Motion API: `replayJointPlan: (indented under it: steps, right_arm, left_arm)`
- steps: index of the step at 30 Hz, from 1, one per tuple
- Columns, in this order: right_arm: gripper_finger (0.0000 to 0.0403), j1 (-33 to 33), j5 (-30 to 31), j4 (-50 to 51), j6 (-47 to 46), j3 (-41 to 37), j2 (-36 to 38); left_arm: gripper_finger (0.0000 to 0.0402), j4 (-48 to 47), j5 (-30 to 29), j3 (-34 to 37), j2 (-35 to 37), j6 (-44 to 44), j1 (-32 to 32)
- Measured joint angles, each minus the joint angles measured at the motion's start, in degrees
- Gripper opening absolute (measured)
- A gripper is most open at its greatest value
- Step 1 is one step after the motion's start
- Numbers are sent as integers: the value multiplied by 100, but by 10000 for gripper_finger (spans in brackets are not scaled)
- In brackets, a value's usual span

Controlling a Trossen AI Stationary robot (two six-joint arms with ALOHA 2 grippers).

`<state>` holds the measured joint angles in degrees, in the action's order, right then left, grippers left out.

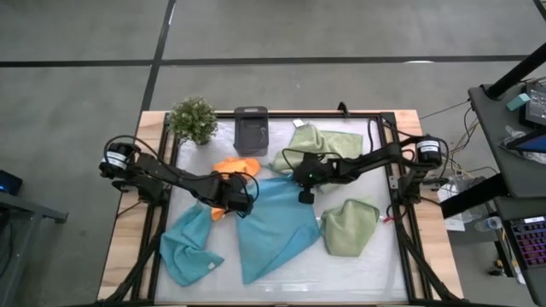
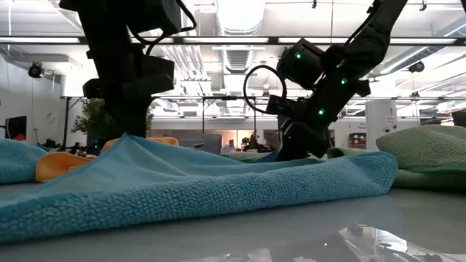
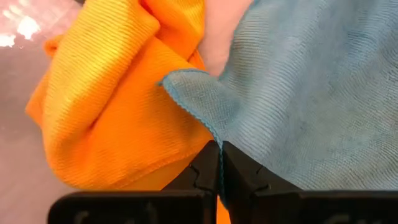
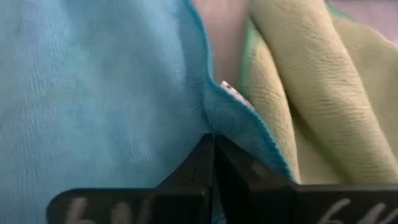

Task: Fold microfiber towels
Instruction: Fold the right blue towel

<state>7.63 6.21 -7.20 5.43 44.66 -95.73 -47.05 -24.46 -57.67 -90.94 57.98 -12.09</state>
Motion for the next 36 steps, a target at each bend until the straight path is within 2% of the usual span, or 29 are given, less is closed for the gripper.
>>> replayJointPlan:
  steps: [11,16,23,26,30,36]
  right_arm:
    - [8,-246,-23,424,11,-9,926]
    - [8,-563,-25,898,10,-9,1503]
    - [8,-1443,-41,1259,-185,-60,2170]
    - [8,-1916,-43,1261,-326,-67,2346]
    - [8,-2554,-27,1247,-467,-70,2442]
    - [8,-3220,-15,1161,-725,-70,2350]
  left_arm:
    - [0,95,-175,53,0,-123,-5]
    - [32,103,172,54,3,-652,-14]
    - [121,106,291,-19,104,-1137,-14]
    - [149,102,541,-172,174,-1190,-14]
    - [160,107,929,-462,268,-1182,-78]
    - [161,267,964,-1036,275,-1006,-692]
